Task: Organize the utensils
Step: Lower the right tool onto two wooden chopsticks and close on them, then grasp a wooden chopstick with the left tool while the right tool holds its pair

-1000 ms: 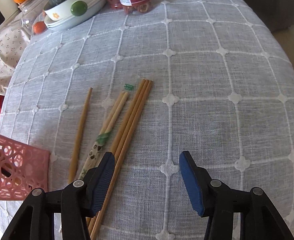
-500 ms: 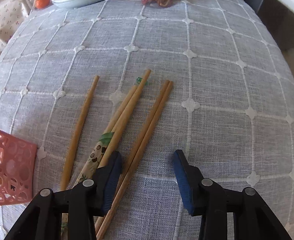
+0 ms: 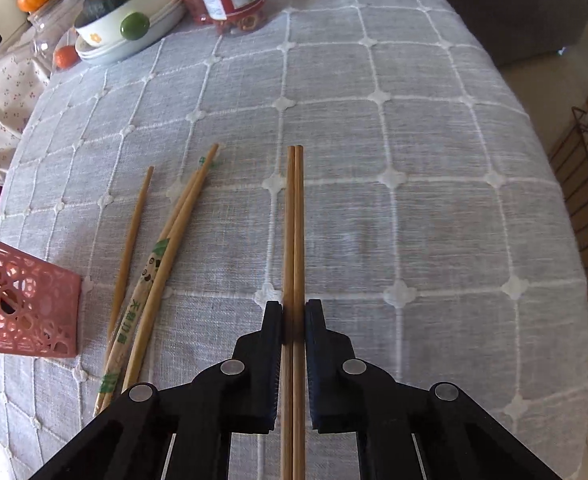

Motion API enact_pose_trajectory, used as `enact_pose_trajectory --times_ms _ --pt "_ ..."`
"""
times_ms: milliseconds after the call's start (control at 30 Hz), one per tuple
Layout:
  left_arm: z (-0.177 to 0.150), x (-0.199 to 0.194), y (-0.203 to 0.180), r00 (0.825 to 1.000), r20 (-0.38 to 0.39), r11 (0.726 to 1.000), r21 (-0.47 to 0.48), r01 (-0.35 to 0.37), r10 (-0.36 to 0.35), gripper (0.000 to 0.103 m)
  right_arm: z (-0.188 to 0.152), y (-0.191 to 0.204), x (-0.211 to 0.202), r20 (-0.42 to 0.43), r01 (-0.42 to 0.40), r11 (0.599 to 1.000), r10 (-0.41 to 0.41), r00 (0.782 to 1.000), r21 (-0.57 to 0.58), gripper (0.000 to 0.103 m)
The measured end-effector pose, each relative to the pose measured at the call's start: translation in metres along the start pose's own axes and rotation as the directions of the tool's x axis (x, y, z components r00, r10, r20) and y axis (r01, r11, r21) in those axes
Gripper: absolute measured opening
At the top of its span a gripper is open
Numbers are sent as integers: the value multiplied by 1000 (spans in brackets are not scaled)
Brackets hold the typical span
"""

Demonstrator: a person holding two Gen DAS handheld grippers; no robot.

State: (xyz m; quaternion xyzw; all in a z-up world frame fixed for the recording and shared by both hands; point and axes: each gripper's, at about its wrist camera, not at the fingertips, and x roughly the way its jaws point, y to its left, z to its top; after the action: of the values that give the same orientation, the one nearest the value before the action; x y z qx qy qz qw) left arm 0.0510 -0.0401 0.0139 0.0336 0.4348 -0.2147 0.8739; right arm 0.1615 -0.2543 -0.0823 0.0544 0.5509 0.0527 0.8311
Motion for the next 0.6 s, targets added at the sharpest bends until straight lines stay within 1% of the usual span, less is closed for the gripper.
enact_pose_trajectory --times_ms 67,133,167,200,233,333,400,467,600 --pt "2 6 -18 1000 -28 999 46 15 -13 69 -3 -11 -16 26 -16 1000 15 1000 15 7" --pt "4 16 -37 998 -63 996 86 34 -29 59 -6 -23 -30 45 -33 999 32 998 28 7" --pt "6 23 -45 996 -85 994 101 38 -29 56 -6 -27 -35 51 -39 999 38 998 32 7" --pt "8 30 -52 994 -105 993 109 38 -27 50 -9 -32 -39 56 -43 998 41 998 35 7" --pt "11 38 -57 992 -125 993 108 40 -27 44 -11 -37 -42 59 -45 998 43 997 39 7" --pt "20 68 -66 980 -192 996 63 56 -43 32 -13 -51 -44 58 -36 998 33 998 49 8" --pt "25 88 -72 973 -228 998 43 53 -42 29 -16 -62 -44 50 -36 997 33 998 68 8" --pt "30 108 -78 965 -260 999 40 36 -24 27 -16 -73 -45 46 -42 995 38 998 89 8" --pt "42 144 -74 948 -317 1000 10 -9 12 21 -16 -82 -52 57 -67 993 61 996 99 8"
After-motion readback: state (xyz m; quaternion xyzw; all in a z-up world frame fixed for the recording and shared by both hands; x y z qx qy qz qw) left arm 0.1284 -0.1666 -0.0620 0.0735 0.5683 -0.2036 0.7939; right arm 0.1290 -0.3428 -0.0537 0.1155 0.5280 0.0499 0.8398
